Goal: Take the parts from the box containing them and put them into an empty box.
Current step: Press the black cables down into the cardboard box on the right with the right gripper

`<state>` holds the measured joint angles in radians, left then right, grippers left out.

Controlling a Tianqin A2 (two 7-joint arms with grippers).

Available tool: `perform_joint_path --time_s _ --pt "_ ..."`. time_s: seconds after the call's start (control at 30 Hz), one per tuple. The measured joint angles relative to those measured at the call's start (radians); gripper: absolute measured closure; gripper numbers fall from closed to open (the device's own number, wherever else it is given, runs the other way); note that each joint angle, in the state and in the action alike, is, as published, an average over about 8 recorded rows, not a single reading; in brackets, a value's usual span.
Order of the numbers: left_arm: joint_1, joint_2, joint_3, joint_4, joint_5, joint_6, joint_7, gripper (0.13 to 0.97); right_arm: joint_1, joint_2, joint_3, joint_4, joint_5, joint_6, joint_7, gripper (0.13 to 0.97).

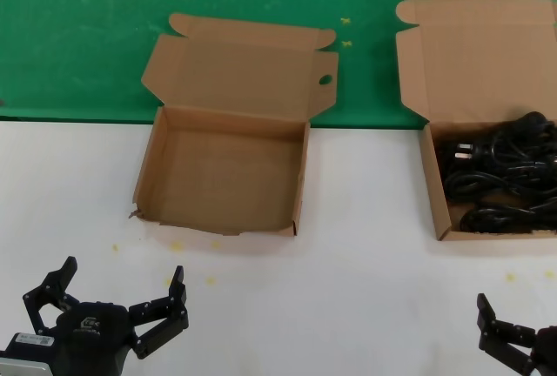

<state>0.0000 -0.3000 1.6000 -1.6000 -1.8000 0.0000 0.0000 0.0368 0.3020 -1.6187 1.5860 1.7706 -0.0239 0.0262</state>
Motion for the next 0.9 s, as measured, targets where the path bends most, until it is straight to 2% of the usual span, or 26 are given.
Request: perform_joint_path --time_s 0.7,0.9 --pt "0.0 0.0 0.0 0.0 0.0 0.0 0.0 0.132 0.0 0.0 0.0 0.0 0.0 0.0 0.0 0.129" --pt "0.0 0.0 0.0 0.0 0.0 0.0 0.0 0.132 -0.011 0.035 -0.01 0.012 0.005 0.026 -0.006 0.129"
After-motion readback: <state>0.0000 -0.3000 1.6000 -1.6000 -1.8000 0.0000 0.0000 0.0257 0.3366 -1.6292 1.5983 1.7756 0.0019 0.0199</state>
